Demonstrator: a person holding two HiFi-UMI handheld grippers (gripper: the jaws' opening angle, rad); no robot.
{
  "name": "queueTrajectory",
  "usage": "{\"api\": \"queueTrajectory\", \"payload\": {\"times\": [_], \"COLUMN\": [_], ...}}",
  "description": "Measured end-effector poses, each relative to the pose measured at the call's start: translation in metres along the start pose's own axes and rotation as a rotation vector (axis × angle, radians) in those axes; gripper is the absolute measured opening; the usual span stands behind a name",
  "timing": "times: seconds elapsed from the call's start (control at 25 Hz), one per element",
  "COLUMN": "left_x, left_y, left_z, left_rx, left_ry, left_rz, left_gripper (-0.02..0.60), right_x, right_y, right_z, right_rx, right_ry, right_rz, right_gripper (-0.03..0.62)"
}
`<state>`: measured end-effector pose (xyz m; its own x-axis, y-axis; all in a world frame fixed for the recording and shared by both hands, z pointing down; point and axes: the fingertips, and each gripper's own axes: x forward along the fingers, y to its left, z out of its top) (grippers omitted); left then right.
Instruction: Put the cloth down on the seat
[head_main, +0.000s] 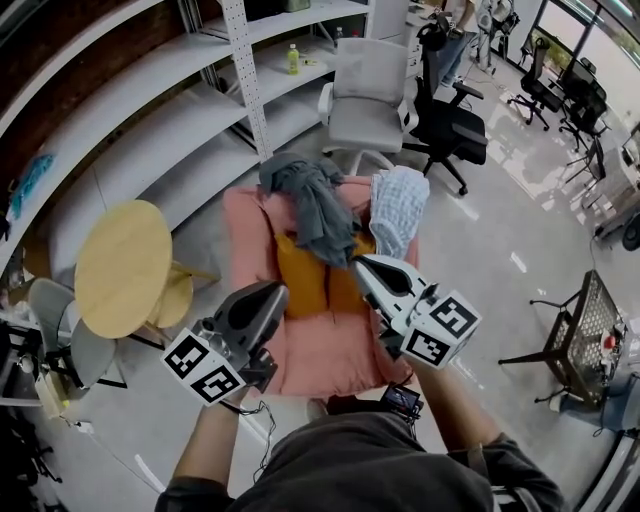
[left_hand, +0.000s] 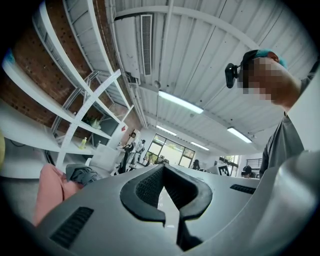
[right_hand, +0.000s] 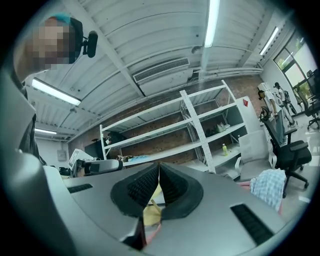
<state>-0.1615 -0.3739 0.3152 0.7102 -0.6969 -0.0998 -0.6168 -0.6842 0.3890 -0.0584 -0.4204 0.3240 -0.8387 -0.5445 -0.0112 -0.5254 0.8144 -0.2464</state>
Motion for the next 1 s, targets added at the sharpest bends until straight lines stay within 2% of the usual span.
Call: {"api": "queueTrajectory", "payload": {"times": [0.48, 1.0], "left_x": [0.009, 0.013], "left_y": [-0.004, 0.002], "left_z": [-0.001, -0.010], "left_rx": [-0.004, -0.028], "left_ry": [-0.004, -0.006], "left_rz": [-0.006, 0.003], "left_gripper": [0.009, 0.009], "right_x": [0.005, 0.009], "right_y": [0.002, -0.014], "right_z": [0.004, -0.002], "right_rx": [-0.003, 0.004], "right_ry": [0.004, 0.023], "right_rz": [0.017, -0.007], "right_gripper": [0.015, 0.015]}}
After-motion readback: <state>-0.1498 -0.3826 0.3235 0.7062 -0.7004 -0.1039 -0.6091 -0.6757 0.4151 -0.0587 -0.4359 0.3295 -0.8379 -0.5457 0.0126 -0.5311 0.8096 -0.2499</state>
